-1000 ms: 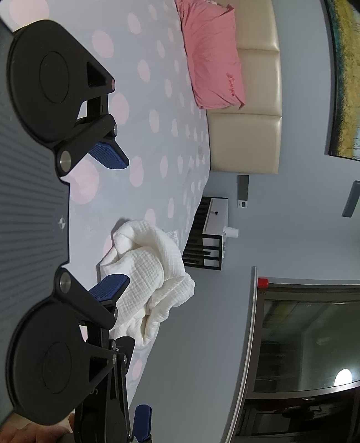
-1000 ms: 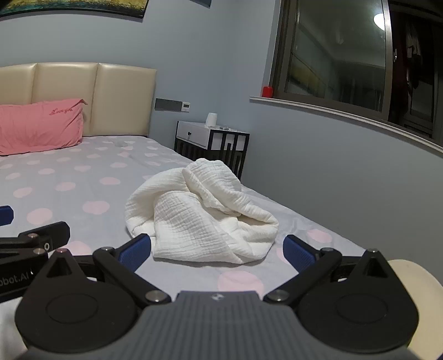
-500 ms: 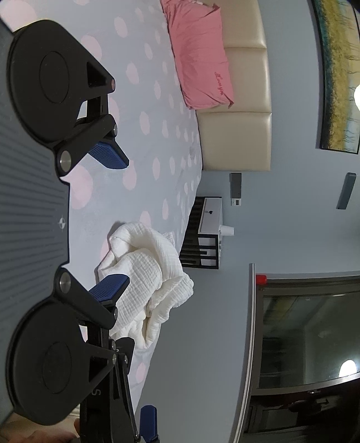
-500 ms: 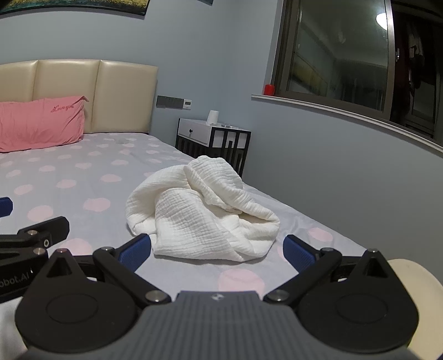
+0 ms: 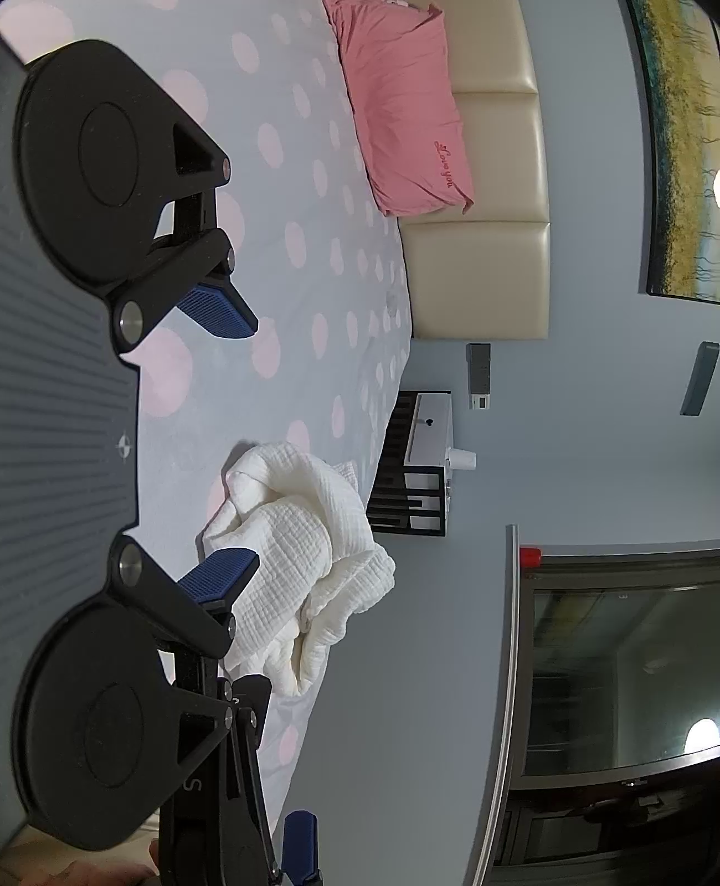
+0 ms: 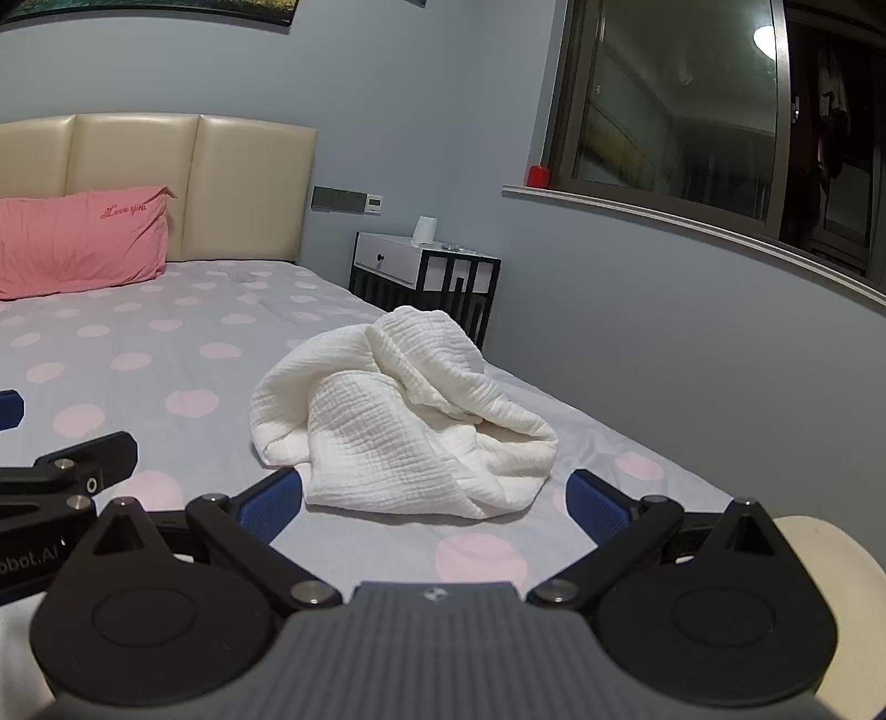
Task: Fold clothes
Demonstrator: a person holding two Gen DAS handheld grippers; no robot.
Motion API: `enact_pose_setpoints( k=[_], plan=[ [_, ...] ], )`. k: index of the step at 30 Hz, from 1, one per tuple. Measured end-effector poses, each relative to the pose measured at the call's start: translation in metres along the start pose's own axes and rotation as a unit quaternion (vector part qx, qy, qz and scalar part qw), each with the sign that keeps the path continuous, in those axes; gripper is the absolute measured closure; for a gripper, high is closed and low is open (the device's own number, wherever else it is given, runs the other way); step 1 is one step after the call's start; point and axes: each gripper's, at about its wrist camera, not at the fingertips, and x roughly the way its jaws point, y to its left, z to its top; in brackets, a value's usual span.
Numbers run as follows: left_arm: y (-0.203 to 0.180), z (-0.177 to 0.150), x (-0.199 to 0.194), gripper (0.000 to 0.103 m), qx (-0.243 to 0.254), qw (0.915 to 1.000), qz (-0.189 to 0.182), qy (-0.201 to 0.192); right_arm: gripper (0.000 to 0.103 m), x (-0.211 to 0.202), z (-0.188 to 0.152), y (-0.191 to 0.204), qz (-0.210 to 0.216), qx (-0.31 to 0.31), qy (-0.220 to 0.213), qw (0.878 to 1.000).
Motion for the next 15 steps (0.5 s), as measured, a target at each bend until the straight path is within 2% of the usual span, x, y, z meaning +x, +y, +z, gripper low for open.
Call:
enact_pose_setpoints(
  k=[15],
  plan=[
    [-0.0032, 0.0, 0.0016, 0.02, 0.0, 1.0, 0.002, 0.009, 0.001, 0.0008, -0.0009, -0.0009, -0.001, -0.002, 0.004, 1.0]
  ],
)
